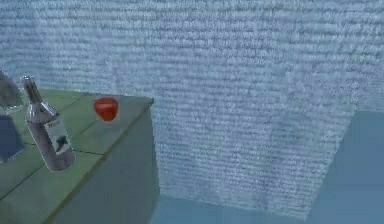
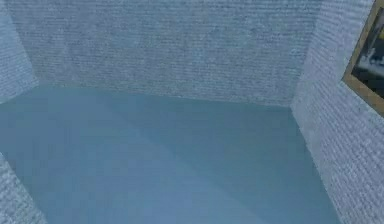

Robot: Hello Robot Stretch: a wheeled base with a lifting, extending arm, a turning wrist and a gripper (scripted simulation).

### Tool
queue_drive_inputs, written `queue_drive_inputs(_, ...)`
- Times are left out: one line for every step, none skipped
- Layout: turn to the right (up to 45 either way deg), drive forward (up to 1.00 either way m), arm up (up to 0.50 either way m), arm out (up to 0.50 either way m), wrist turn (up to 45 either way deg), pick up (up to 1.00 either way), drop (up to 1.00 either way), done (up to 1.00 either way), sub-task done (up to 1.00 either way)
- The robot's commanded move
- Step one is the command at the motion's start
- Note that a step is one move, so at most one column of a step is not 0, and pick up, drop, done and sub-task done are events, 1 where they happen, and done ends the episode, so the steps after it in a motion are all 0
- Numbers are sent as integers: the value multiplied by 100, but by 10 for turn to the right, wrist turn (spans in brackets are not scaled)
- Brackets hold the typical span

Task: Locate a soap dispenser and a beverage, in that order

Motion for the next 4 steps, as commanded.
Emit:
queue_drive_inputs(450,0,0,0,0,0,0,0,0)
queue_drive_inputs(450,0,0,0,0,0,0,0,0)
queue_drive_inputs(90,0,0,0,0,0,0,0,0)
queue_drive_inputs(0,5,0,0,0,0,0,0,0)
